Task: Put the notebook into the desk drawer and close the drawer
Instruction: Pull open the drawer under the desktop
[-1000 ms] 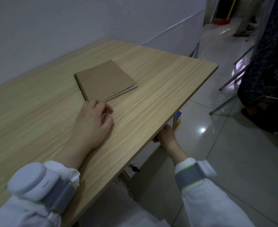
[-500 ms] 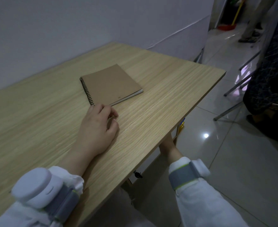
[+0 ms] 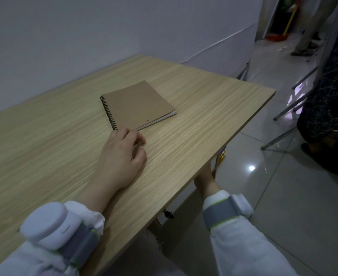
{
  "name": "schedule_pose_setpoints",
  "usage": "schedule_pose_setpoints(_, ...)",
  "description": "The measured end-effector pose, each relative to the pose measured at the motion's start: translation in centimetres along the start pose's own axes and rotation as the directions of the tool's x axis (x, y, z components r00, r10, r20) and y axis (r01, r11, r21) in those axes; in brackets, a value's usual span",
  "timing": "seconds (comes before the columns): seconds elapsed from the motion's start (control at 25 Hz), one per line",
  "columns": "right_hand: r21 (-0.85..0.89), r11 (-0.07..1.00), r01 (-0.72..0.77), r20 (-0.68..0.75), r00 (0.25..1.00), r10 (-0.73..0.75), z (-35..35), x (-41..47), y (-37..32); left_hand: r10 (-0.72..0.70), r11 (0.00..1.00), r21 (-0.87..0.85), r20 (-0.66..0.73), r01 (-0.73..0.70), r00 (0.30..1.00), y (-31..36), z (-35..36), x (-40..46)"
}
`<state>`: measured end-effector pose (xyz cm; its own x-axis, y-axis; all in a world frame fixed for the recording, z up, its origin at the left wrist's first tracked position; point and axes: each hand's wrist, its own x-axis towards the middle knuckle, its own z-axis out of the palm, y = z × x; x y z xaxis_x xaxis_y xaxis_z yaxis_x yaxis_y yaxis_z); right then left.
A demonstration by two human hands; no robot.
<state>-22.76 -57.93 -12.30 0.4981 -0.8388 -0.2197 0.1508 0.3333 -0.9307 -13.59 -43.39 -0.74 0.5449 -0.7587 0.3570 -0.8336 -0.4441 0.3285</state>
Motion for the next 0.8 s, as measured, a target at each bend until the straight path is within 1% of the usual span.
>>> schedule_pose_setpoints(0.16, -0.058, 0.998, 0.032, -0.021, 0.999, -0.033, -0.3, -0.1, 0.1, 0.0, 1.0, -0.01, 0.0, 0.0, 1.0, 0.0, 0.0, 0.1)
schedule_pose_setpoints(0.28, -0.134, 0.99, 0.047, -0.037, 0.998, -0.052, -0.9, -0.3, 0.0, 0.006, 1.0, -0.009, -0.001, -0.006, 1.0, -0.1, 0.0, 0.1)
schedule_pose_setpoints(0.36, -0.119, 0.991, 0.058, -0.042, 0.997, -0.063, -1.3, -0.5, -0.3, 0.013, 1.0, -0.003, -0.002, -0.013, 1.0, -0.1, 0.0, 0.1)
schedule_pose_setpoints(0.48, -0.088, 0.996, 0.005, -0.074, 0.997, -0.011, -1.9, -0.7, -0.4, 0.016, 1.0, -0.003, 0.002, -0.016, 1.0, -0.2, 0.0, 0.1)
schedule_pose_setpoints(0.56, -0.107, 0.993, -0.039, -0.087, 0.996, 0.03, -2.4, -0.9, -0.4, 0.014, 1.0, -0.004, 0.005, -0.014, 1.0, -0.2, 0.1, 0.1)
schedule_pose_setpoints(0.6, -0.131, 0.991, -0.038, -0.094, 0.995, 0.026, -2.6, -1.1, -0.4, 0.014, 1.0, -0.005, 0.004, -0.014, 1.0, -0.2, 0.1, 0.1)
schedule_pose_setpoints(0.72, -0.18, 0.983, 0.033, -0.078, 0.996, -0.047, -3.5, -2.0, -1.0, 0.018, 1.0, -0.003, 0.003, -0.018, 1.0, -0.3, 0.1, 0.1)
schedule_pose_setpoints(0.8, -0.196, 0.979, 0.048, -0.06, 0.996, -0.061, -3.9, -2.2, -1.1, 0.02, 1.0, -0.008, 0.007, -0.02, 1.0, -0.3, 0.1, 0.1)
